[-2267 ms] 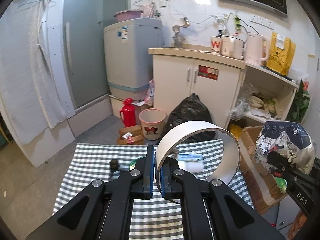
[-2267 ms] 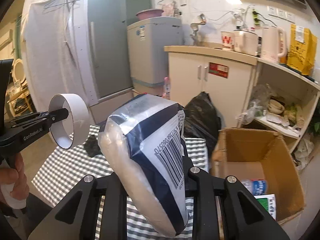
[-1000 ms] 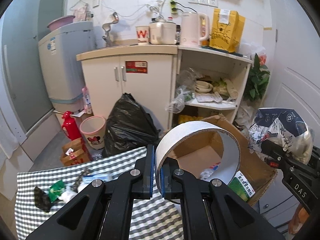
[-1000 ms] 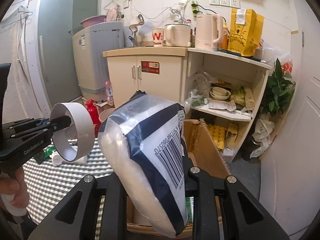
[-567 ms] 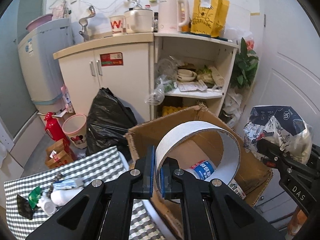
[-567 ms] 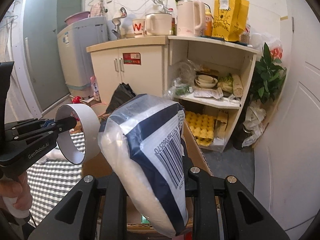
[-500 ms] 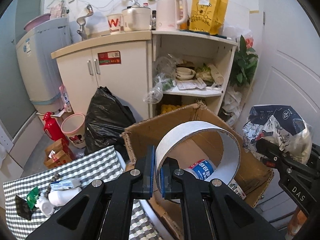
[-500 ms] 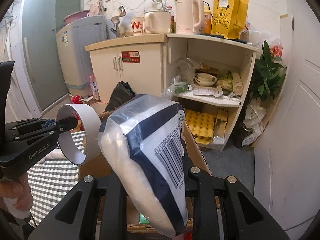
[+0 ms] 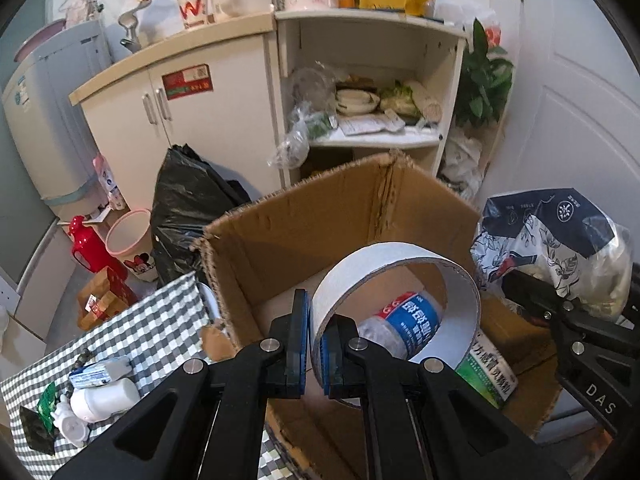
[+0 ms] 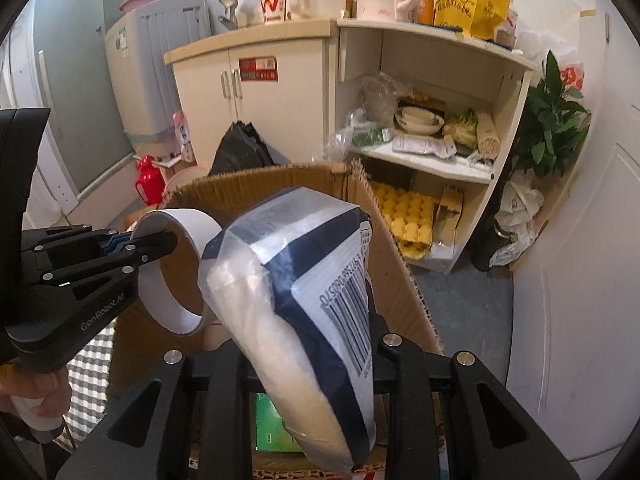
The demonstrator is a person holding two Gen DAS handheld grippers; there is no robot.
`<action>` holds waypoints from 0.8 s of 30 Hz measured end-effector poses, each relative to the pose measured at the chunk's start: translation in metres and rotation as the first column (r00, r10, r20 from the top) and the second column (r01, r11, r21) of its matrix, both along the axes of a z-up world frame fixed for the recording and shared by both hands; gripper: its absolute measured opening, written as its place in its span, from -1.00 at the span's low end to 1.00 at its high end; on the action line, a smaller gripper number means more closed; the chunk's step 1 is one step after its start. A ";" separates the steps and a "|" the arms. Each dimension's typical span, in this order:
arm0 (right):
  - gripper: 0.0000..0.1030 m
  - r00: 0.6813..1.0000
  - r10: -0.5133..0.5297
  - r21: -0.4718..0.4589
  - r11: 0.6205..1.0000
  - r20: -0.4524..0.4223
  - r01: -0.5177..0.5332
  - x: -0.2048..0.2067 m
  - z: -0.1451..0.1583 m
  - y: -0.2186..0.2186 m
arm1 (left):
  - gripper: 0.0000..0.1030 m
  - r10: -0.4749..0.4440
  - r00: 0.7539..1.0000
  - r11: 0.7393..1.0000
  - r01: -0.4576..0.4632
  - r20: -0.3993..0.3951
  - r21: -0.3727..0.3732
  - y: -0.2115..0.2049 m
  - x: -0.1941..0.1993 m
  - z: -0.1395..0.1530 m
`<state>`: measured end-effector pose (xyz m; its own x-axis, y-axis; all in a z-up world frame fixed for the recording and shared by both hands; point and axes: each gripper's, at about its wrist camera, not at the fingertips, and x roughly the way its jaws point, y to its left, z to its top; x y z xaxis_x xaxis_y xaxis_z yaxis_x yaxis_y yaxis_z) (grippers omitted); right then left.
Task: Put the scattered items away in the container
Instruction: 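Open the left tool to drop the tape roll while the right tool releases the package into the box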
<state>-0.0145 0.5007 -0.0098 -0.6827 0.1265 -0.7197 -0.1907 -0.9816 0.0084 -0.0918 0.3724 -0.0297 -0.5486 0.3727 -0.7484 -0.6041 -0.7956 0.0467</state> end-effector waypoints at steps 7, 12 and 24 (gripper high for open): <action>-0.47 0.999 0.005 -0.006 1.000 0.051 -0.005 -0.009 -0.017 0.002 | -0.89 -0.036 0.999 0.998 0.038 0.038 -0.044 0.013 -0.003 -0.018; -0.39 0.998 0.004 0.002 1.000 0.062 -0.004 -0.013 -0.020 0.001 | -0.86 -0.037 0.999 0.997 0.039 0.031 -0.066 0.017 -0.002 -0.023; 0.22 1.000 -0.011 0.033 0.999 0.006 0.011 -0.006 -0.002 -0.006 | 0.16 -0.035 0.999 0.999 0.035 0.035 -0.012 0.009 -0.002 -0.006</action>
